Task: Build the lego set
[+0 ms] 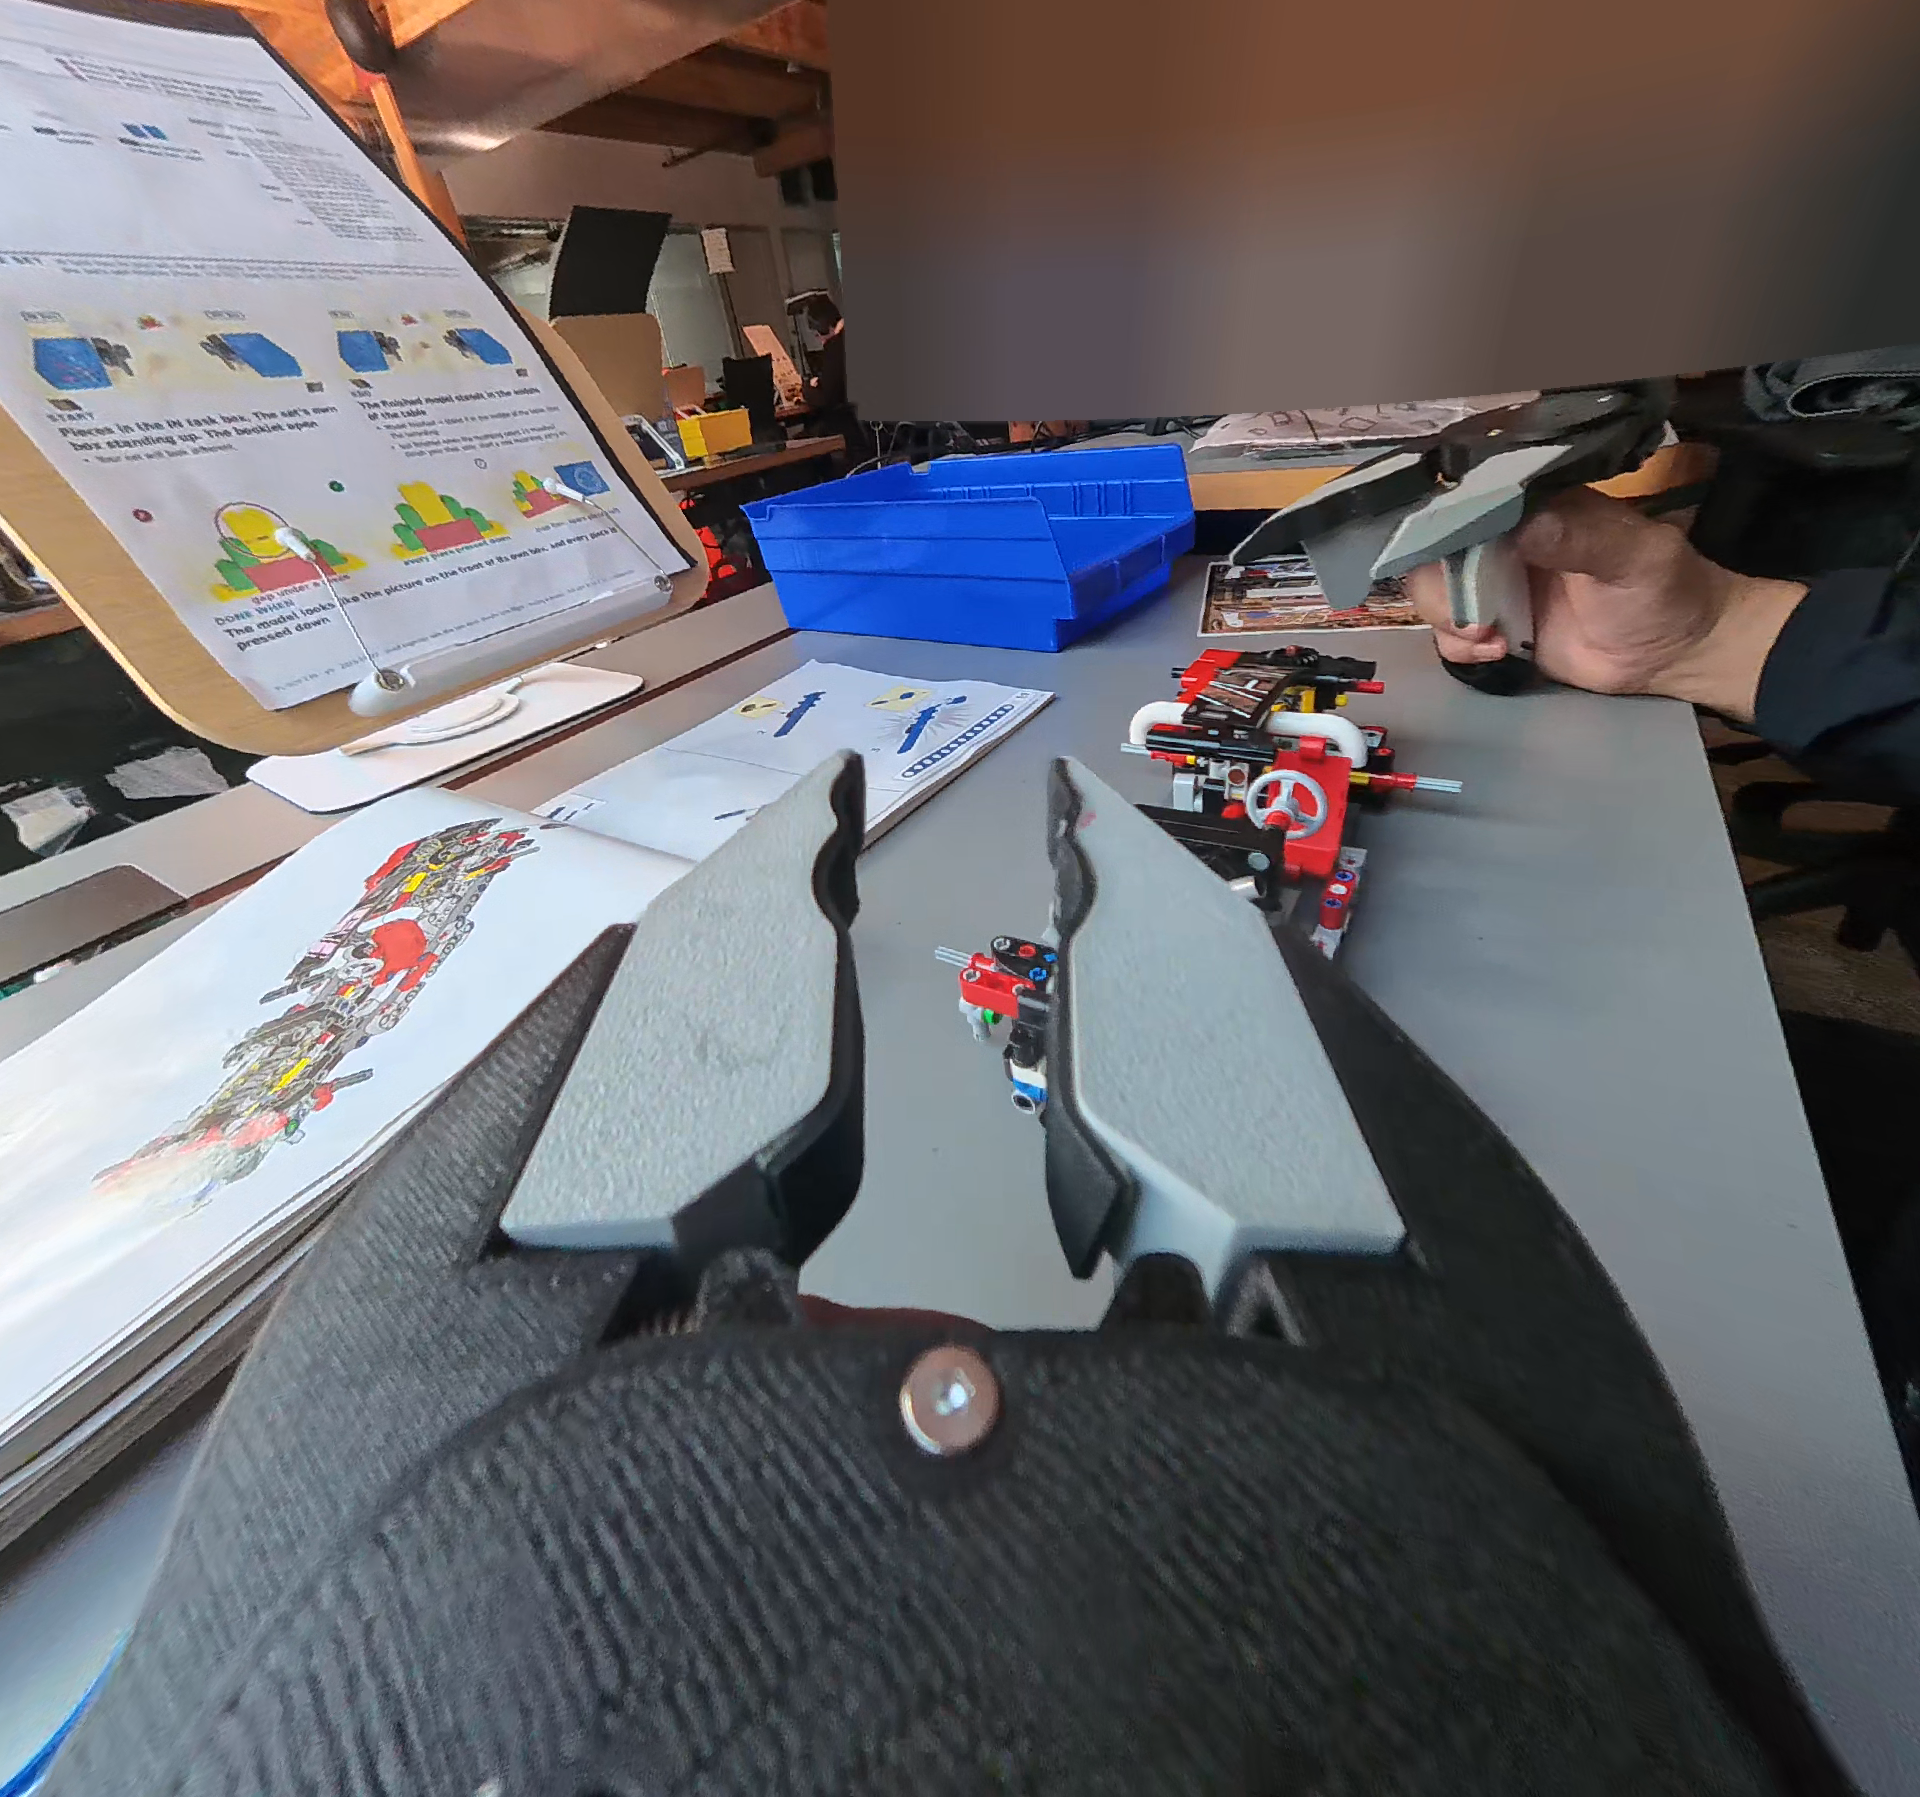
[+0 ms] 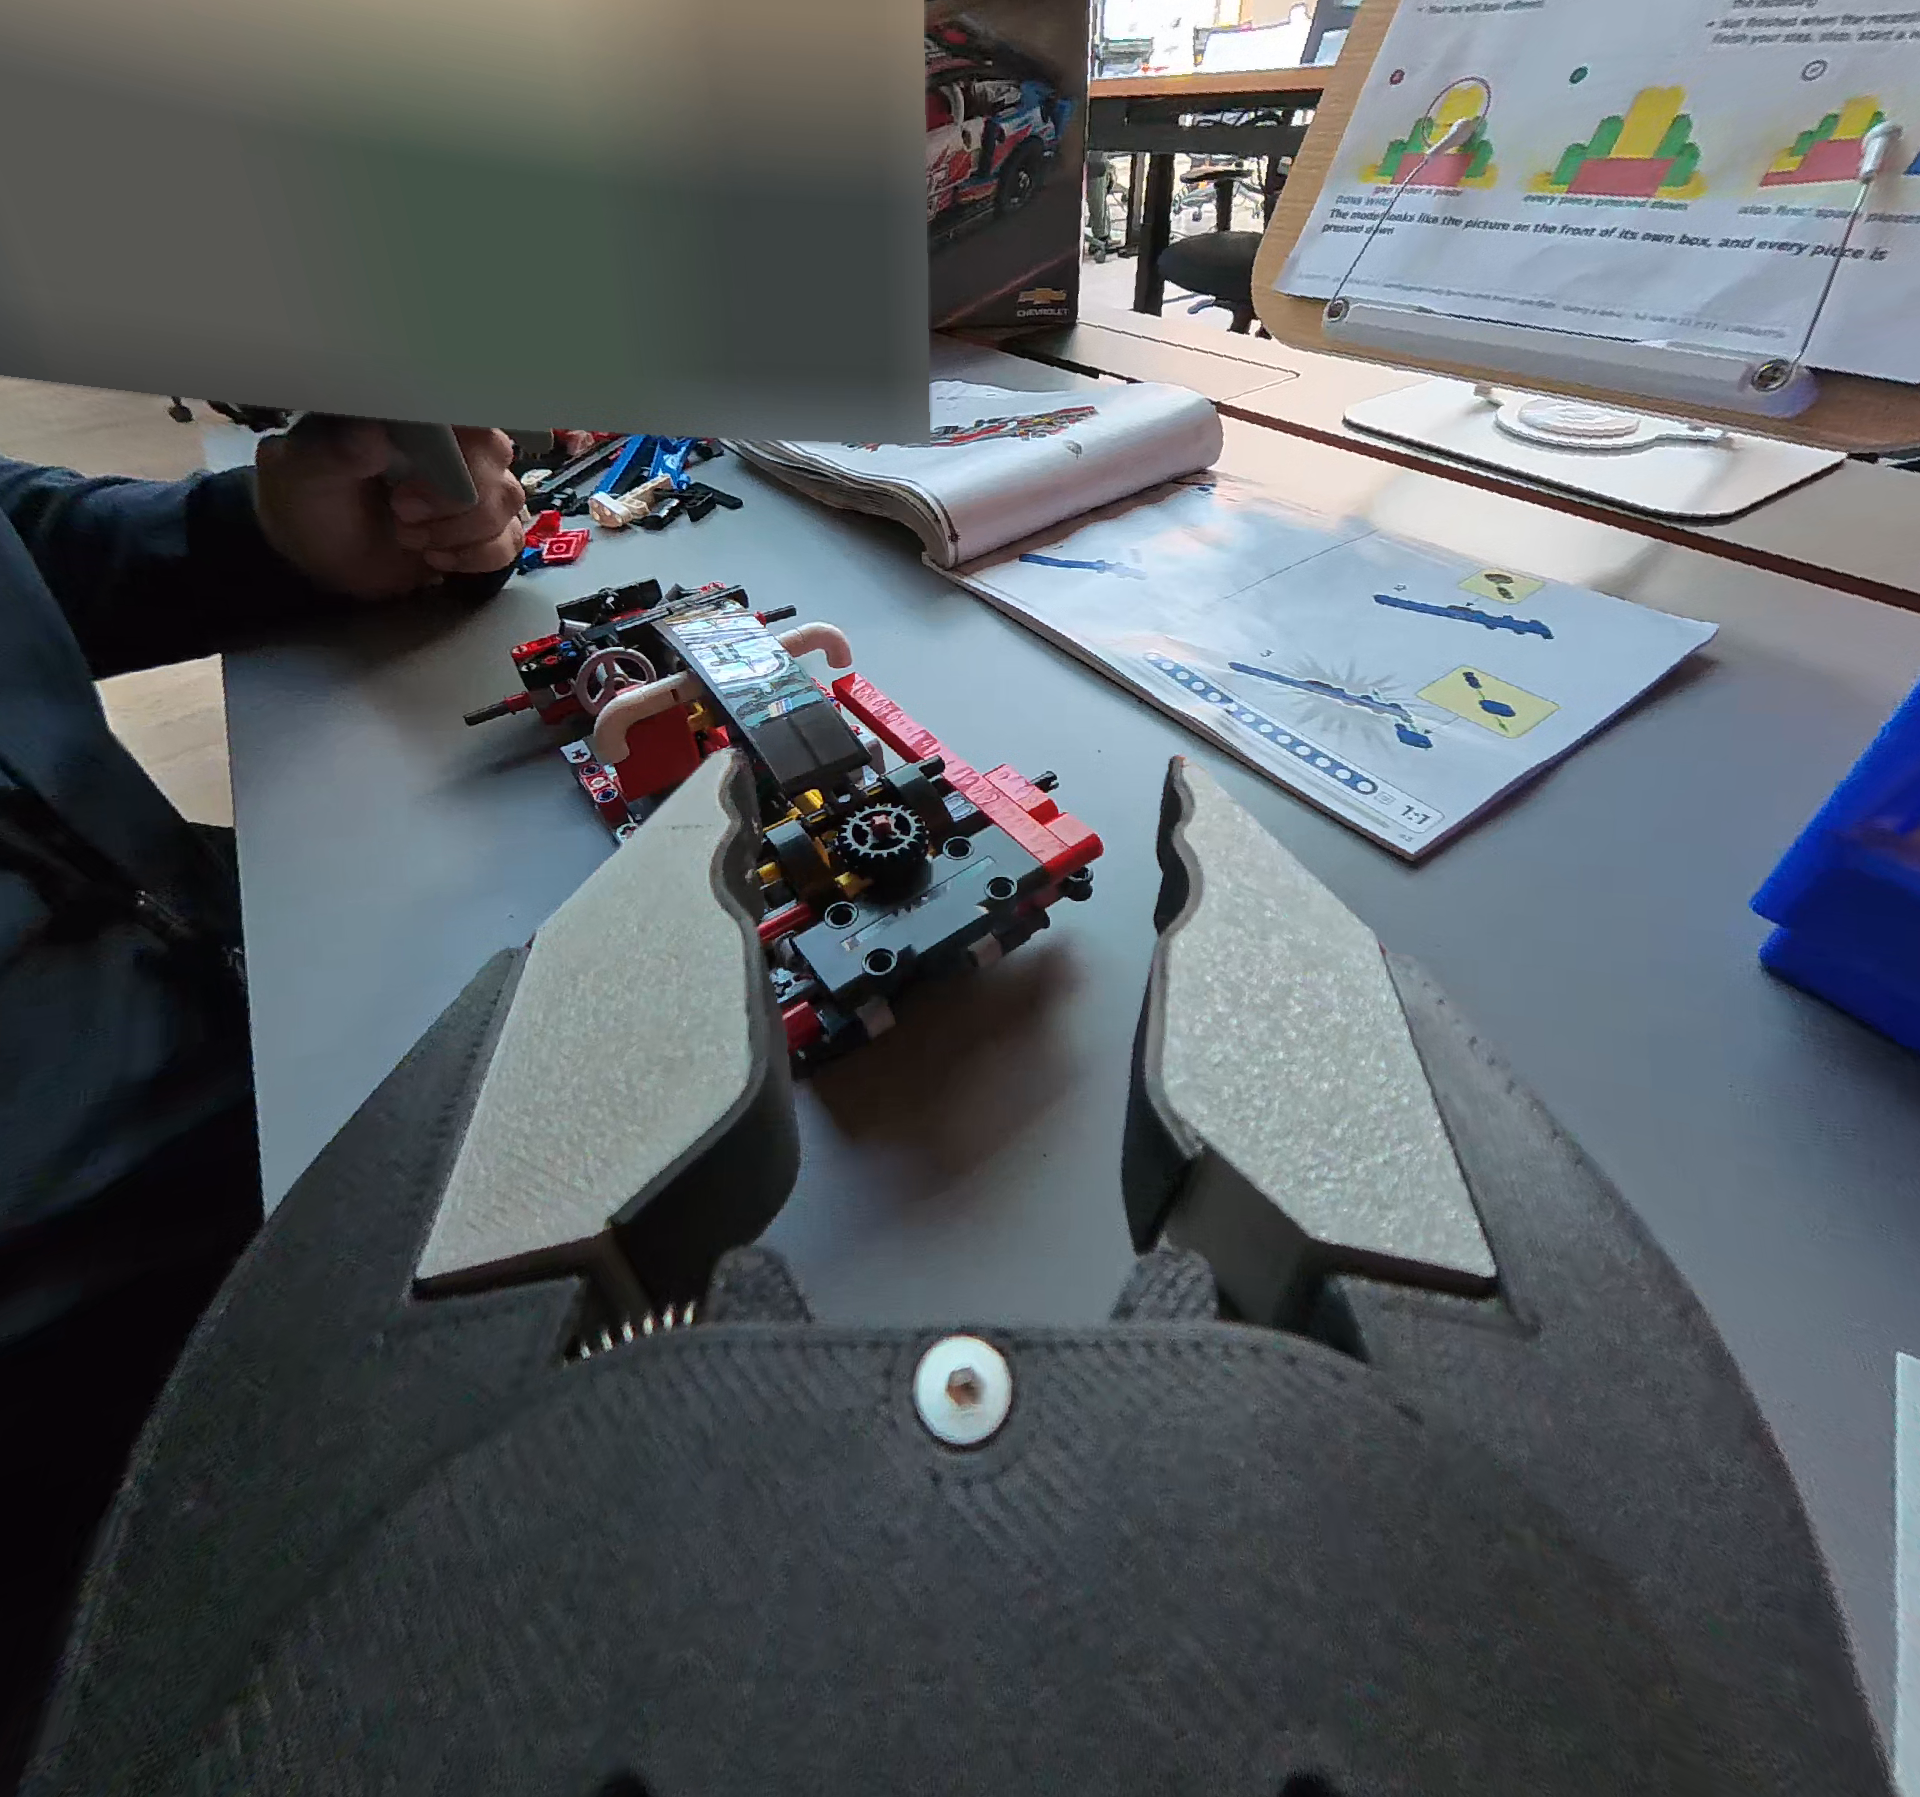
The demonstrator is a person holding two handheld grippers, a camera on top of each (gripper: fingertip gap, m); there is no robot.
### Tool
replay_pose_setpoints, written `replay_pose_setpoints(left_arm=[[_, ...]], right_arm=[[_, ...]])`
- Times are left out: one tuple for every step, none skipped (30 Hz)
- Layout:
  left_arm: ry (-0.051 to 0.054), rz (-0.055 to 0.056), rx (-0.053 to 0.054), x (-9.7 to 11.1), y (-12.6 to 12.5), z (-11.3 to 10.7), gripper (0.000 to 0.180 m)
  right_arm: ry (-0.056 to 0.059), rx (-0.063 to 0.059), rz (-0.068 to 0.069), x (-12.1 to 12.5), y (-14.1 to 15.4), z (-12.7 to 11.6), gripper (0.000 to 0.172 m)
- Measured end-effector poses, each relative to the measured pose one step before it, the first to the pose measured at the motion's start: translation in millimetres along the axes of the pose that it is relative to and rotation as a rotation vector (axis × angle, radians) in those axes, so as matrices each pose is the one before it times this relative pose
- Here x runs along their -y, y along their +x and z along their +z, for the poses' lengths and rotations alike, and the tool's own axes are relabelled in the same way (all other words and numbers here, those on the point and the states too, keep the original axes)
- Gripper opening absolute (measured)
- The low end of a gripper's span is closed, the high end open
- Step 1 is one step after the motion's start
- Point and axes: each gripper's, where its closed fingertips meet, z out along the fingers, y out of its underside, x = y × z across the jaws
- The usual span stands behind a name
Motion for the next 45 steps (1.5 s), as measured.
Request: replay_pose_setpoints(left_arm=[[-0.0005,-0.0048,-0.0033,-0.11,-0.15,0.23,0.033],[0.0019,-0.0059,-0.0018,0.12,-0.45,0.30,0.033],[0.0040,-0.0061,-0.0019,0.53,-0.46,0.08,0.033],[0.0028,-0.0070,0.0004,0.27,-0.79,-0.05,0.033],[0.0007,-0.0069,-0.0002,0.07,-0.70,-0.06,0.033],[0.0005,-0.0045,-0.0010,0.09,-0.40,-0.10,0.033],[0.0006,-0.0014,-0.0017,0.06,0.02,-0.02,0.033],[0.0003,0.0005,-0.0019,0.04,0.22,0.02,0.033],[0.0003,0.0009,-0.0017,0.04,0.26,0.07,0.033],[0.0004,0.0007,-0.0009,-0.05,0.12,0.16,0.033],[0.0009,-0.0001,-0.0025,0.11,0.22,0.10,0.033],[0.0011,-0.0013,-0.0020,0.11,-0.04,0.18,0.033],[0.0013,-0.0021,-0.0011,0.14,-0.19,0.15,0.033],[0.0011,-0.0031,-0.0001,0.09,-0.41,0.17,0.033],[0.0013,-0.0037,-0.0002,0.11,-0.43,0.13,0.033],[0.0018,-0.0035,-0.0004,0.20,-0.45,0.03,0.033],[0.0015,-0.0031,0.0005,0.17,-0.47,-0.03,0.033],[0.0004,-0.0030,-0.0020,0.01,-0.01,0.08,0.033],[0.0000,-0.0032,-0.0011,-0.05,-0.21,0.00,0.033],[0.0008,-0.0034,0.0001,0.07,-0.39,-0.08,0.033],[0.0008,-0.0026,0.0002,0.10,-0.24,-0.06,0.033],[0.0003,-0.0020,0.0008,0.02,-0.28,-0.05,0.033],[0.0001,-0.0006,0.0003,0.02,-0.09,-0.04,0.033],[-0.0002,0.0017,0.0014,-0.01,-0.01,0.06,0.033],[-0.0002,0.0034,0.0026,0.01,-0.02,-0.02,0.033],[0.0005,0.0036,0.0034,0.03,0.00,-0.01,0.033],[0.0000,0.0021,0.0037,0.03,-0.22,0.03,0.033],[-0.0012,0.0001,0.0028,-0.18,-0.36,0.05,0.033],[0.0004,-0.0005,0.0019,0.05,-0.32,-0.02,0.033],[0.0018,0.0003,0.0038,0.27,-0.40,-0.14,0.033],[0.0023,0.0021,0.0046,0.29,-0.32,-0.27,0.033],[0.0028,0.0026,0.0047,0.37,-0.32,-0.32,0.033],[0.0035,0.0019,0.0046,0.46,-0.35,-0.33,0.032],[0.0033,0.0007,0.0048,0.42,-0.52,-0.35,0.032],[0.0023,-0.0007,0.0039,0.26,-0.56,-0.34,0.032],[0.0013,-0.0016,0.0036,0.18,-0.60,-0.14,0.032],[-0.0002,-0.0013,0.0028,0.06,-0.44,0.04,0.032],[-0.0014,-0.0005,0.0008,-0.22,-0.16,0.08,0.033],[-0.0019,0.0005,0.0026,-0.28,-0.22,0.18,0.033],[-0.0016,0.0015,0.0049,-0.10,-0.36,0.13,0.033],[-0.0009,0.0029,0.0067,-0.07,-0.46,-0.05,0.033],[-0.0005,0.0046,0.0044,-0.07,0.22,-0.12,0.033],[-0.0012,0.0055,0.0030,-0.08,0.27,0.01,0.033],[-0.0022,0.0049,0.0020,-0.25,0.32,0.21,0.033],[-0.0033,0.0021,0.0022,-0.48,-0.10,0.39,0.033]], right_arm=[[-0.0007,0.0000,-0.0005,-0.06,0.11,0.15,0.074],[0.0010,0.0010,0.0014,0.17,0.27,0.03,0.074],[0.0038,0.0006,0.0008,0.47,0.22,-0.19,0.074],[0.0062,0.0004,-0.0007,0.96,0.17,-0.28,0.075],[0.0065,0.0010,-0.0014,0.89,-0.07,-0.26,0.074],[0.0042,0.0005,-0.0018,0.63,-0.11,-0.04,0.074],[0.0004,-0.0016,-0.0019,0.11,0.32,0.33,0.074],[-0.0037,-0.0019,-0.0015,-0.48,0.36,0.65,0.075],[-0.0067,-0.0014,-0.0012,-0.84,0.34,0.74,0.075],[-0.0070,-0.0037,-0.0030,-0.86,0.57,0.89,0.075],[-0.0068,-0.0071,-0.0061,-0.78,0.88,0.65,0.074],[-0.0067,-0.0103,-0.0099,-0.71,1.21,0.38,0.073],[-0.0059,-0.0140,-0.0114,-0.46,1.78,-0.02,0.071],[-0.0028,-0.0163,-0.0099,-0.08,2.06,-0.21,0.071],[0.0004,-0.0152,-0.0072,0.18,2.09,-0.42,0.071],[0.0014,-0.0105,-0.0035,0.42,1.49,-0.40,0.071],[0.0014,-0.0044,0.0001,0.21,0.80,-0.38,0.071],[0.0010,-0.0011,0.0013,0.17,0.43,-0.28,0.070],[-0.0010,-0.0029,0.0004,-0.26,0.90,-0.15,0.069],[-0.0012,-0.0037,0.0001,-0.18,1.13,-0.07,0.069],[-0.0009,0.0001,0.0022,-0.30,0.71,0.15,0.069],[-0.0027,0.0037,0.0043,-0.51,-0.17,0.18,0.069],[-0.0018,0.0042,0.0008,-0.10,-0.71,0.14,0.068],[0.0003,0.0000,-0.0042,0.06,-0.43,0.08,0.067],[-0.0020,-0.0018,-0.0034,-0.41,0.01,0.21,0.066],[-0.0077,0.0023,0.0016,-1.35,-0.26,0.68,0.064],[-0.0110,0.0032,0.0059,-1.79,-0.08,0.99,0.062],[-0.0124,-0.0061,0.0057,-1.77,1.15,0.83,0.059],[-0.0118,-0.0132,0.0002,-1.68,1.91,0.33,0.056],[-0.0047,-0.0088,-0.0059,-0.66,0.64,0.07,0.055],[0.0018,-0.0048,-0.0092,0.38,-0.15,-0.25,0.052],[-0.0003,-0.0084,-0.0088,-0.08,0.42,-0.33,0.048],[-0.0058,-0.0133,-0.0058,-0.94,1.61,-0.23,0.045],[-0.0066,-0.0155,-0.0022,-1.02,2.03,-0.11,0.045],[-0.0041,-0.0133,0.0002,-0.57,1.84,0.12,0.045],[-0.0046,-0.0113,0.0021,-0.76,1.63,0.08,0.043],[-0.0063,-0.0147,0.0027,-1.03,2.20,-0.20,0.039],[-0.0053,-0.0183,0.0028,-0.90,2.91,-0.50,0.035],[-0.0020,-0.0167,0.0041,-0.55,2.73,-0.62,0.033],[0.0005,-0.0100,0.0053,-0.12,1.86,-0.84,0.029],[0.0013,-0.0018,0.0038,-0.08,0.41,-0.78,0.024],[-0.0002,0.0005,0.0018,-0.25,-0.02,-0.77,0.019],[-0.0024,-0.0012,0.0002,-0.53,-0.04,-0.52,0.016],[-0.0046,-0.0025,-0.0008,-0.76,0.20,-0.03,0.015],[-0.0066,-0.0033,-0.0022,-0.91,0.14,0.24,0.012]])
